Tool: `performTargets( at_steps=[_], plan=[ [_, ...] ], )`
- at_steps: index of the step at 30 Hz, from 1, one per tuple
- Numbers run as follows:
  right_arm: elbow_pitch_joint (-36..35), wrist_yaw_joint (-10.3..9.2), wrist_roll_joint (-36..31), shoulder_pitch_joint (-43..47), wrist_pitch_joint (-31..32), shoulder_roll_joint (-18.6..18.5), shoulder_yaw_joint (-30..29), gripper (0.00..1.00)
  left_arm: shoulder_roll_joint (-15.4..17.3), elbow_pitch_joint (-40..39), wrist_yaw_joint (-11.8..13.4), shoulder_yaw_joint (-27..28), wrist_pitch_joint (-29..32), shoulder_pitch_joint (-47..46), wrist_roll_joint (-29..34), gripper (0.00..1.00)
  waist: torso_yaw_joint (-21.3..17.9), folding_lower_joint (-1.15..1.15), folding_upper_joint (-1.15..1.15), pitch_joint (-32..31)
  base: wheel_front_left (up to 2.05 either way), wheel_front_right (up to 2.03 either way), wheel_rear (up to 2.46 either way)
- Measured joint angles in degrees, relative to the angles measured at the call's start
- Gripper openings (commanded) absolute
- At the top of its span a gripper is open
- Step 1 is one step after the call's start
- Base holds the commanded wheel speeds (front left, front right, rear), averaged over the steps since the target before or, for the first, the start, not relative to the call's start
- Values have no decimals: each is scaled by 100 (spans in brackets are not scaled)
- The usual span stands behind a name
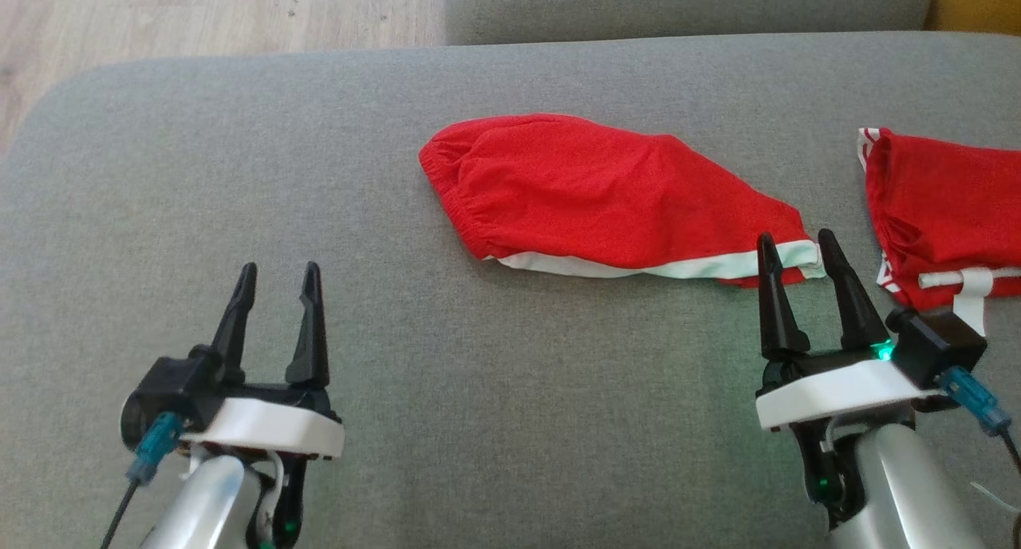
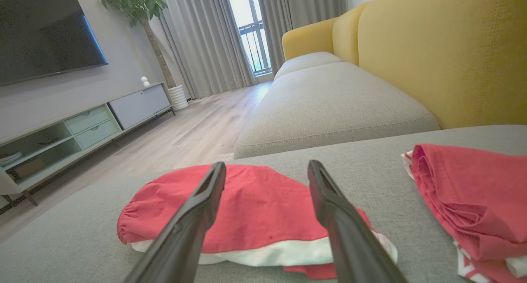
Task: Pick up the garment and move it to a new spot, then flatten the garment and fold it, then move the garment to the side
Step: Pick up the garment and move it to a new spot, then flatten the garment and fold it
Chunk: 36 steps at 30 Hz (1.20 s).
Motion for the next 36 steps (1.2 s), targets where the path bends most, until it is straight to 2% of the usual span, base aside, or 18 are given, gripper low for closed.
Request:
performTargets(
  at_steps=[7,12,18,22,31,36],
  plan=[
    [-5,0,-3,7,51,1,-36,100,-96,-125,-82,1,-2,-7,57,100,-83,0,0,77,0,0,0],
    [-55,0,-5,-14,51,1,-68,100,-140,-37,-338,-163,54,-187,74,100,-150,1,0,231,0,0,0],
    [-112,0,-5,-165,49,1,-54,100,-430,397,-717,-612,637,-695,-8,100,-262,1,0,516,0,0,0],
    [-135,0,-5,-297,48,1,-29,100,-532,826,-862,-862,948,-1055,29,100,-378,2,0,724,0,0,0],
    [-140,0,-5,-476,-11,1,-12,100,-755,1803,-909,-942,1124,-1636,22,100,-656,2,0,1078,0,0,0],
    [-109,0,-5,-493,-36,1,-2,100,-828,2158,-884,-925,925,-1902,9,100,-759,2,0,1168,0,0,0]
  ],
)
